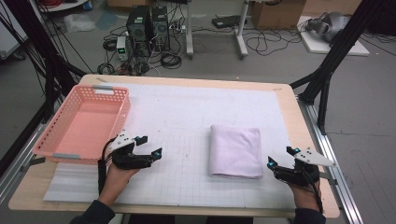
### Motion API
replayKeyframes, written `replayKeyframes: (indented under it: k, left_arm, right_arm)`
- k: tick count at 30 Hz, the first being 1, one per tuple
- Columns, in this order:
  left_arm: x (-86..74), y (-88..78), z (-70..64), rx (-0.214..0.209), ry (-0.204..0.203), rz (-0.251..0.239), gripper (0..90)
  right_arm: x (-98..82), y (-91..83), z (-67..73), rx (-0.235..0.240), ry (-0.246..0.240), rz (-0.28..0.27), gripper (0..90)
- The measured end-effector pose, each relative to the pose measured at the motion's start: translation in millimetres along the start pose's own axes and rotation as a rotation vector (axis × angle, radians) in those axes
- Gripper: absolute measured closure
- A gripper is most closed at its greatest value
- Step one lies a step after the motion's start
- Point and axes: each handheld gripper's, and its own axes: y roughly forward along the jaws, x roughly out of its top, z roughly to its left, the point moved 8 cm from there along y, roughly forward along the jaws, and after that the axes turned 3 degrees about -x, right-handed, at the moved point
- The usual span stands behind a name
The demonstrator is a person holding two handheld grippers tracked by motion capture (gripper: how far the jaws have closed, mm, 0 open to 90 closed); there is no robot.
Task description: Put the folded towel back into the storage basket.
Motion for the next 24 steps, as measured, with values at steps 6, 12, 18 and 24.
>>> replayKeyframes:
  k: [6,12,18,24]
  left_arm:
    - [0.5,7.5,-3.4,-0.021,-0.003,0.003,18.6]
    - [3.9,18.4,-11.0,-0.042,-0.002,0.003,18.0]
    - [13.5,33.4,-23.2,-0.084,-0.02,0.001,20.5]
    - [25.0,62.8,-42.8,-0.141,-0.011,0.042,23.1]
  right_arm:
    - [-1.9,-1.1,-0.5,-0.005,0.006,0.008,18.2]
    - [-4.9,-0.6,-2.5,-0.006,0.012,0.019,18.2]
    - [-6.0,-0.7,-2.8,-0.005,0.019,0.021,18.3]
    - [-6.6,-1.1,-4.7,-0.013,0.018,0.023,18.3]
